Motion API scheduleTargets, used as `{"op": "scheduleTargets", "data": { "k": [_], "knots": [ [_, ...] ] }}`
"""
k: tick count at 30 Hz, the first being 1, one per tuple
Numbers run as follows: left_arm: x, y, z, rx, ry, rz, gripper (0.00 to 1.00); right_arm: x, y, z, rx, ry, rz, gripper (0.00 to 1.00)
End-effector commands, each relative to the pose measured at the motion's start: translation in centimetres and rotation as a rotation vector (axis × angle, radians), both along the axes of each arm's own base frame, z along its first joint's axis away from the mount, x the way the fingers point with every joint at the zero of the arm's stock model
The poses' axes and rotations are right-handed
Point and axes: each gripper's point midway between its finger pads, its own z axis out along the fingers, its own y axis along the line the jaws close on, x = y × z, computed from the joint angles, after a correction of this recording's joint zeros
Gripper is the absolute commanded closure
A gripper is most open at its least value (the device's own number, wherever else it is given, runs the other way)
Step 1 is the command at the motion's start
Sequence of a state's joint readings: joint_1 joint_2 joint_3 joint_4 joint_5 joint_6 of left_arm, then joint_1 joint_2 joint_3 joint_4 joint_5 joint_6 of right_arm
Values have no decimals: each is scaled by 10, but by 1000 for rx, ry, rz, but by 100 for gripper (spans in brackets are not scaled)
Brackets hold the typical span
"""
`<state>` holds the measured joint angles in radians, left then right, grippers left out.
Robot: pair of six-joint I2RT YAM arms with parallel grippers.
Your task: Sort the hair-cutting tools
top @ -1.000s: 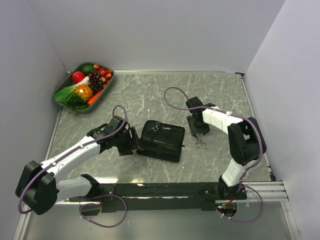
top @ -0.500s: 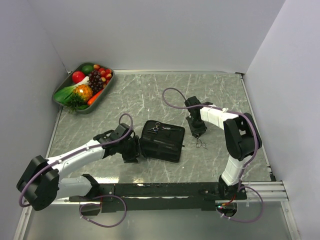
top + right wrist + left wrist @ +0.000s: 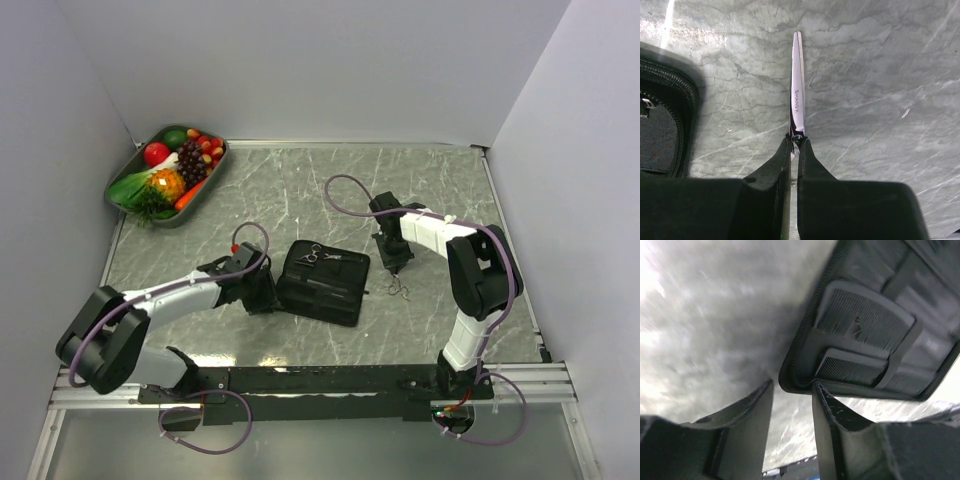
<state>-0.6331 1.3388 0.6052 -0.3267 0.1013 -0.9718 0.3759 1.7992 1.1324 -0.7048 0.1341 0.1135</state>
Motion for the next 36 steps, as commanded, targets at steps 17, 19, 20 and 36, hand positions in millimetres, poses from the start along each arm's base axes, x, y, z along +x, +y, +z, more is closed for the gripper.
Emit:
{"op": "scheduleTargets", "data": {
  "k": [17, 19, 20, 36],
  "knots": [
    [87, 13, 8, 93, -128, 48, 59, -32, 30, 57, 64, -113, 53, 100],
    [84, 17, 14, 105, -127, 53, 58, -33, 40, 69, 83, -128, 93, 100],
    [86, 17, 23, 96, -145, 55, 58, -35, 44, 74, 91, -129, 124, 100],
    [125, 13, 95, 98, -291, 30, 53, -61, 58, 39, -23, 141, 429, 100]
  ]
}}
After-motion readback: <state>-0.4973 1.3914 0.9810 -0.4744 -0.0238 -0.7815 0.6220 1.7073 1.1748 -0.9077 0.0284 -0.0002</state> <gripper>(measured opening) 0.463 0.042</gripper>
